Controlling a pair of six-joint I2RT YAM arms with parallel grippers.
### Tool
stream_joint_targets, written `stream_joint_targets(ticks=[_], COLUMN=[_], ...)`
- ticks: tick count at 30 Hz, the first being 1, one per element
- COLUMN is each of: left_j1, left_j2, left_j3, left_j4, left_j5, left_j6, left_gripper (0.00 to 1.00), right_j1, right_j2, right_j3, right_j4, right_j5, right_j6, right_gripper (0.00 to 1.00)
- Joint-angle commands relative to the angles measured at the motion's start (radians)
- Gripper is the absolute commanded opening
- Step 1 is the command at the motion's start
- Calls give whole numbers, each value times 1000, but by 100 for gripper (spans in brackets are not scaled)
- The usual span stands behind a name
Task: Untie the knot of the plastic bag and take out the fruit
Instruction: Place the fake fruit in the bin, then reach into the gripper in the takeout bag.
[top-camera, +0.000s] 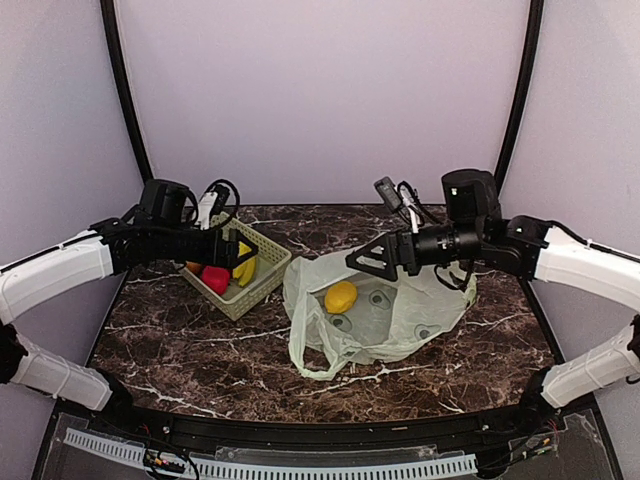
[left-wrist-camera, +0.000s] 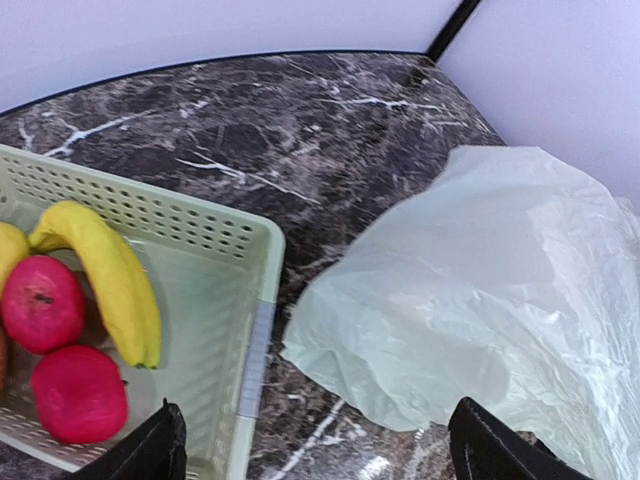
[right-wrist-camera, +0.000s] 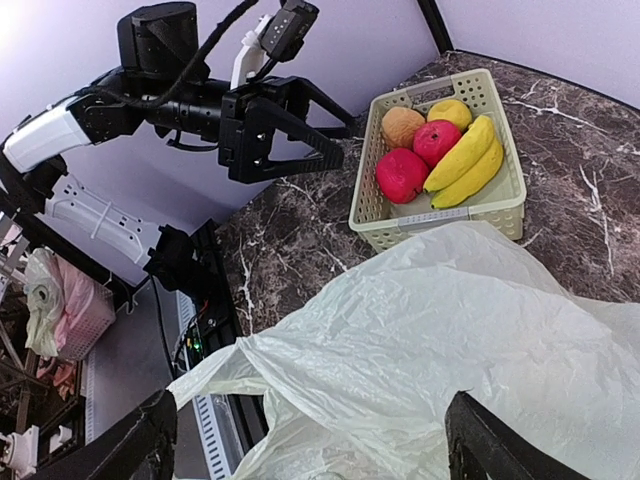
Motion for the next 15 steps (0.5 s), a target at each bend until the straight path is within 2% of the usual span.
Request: stream_joint_targets(ticks=[1, 5, 12, 15], left_j1=[-50, -54, -63, -76], left_j2=[-5, 33, 177, 249], left_j3=[-56, -58, 49, 105], left_j4=[76, 152, 199, 214], left_j5=[79, 115, 146, 170], left_j6=[-97, -124, -144, -156], left_gripper=[90, 88, 85, 83], right_j1=[49, 102, 154, 154], right_j2=[-83, -119, -103, -63], right_j3=[-59, -124, -233, -233], right_j4=[-52, -55, 81, 56], right_j5=[70, 133, 181, 263], right_j6=[21, 67, 191, 239], right_gripper=[86, 78, 71, 65])
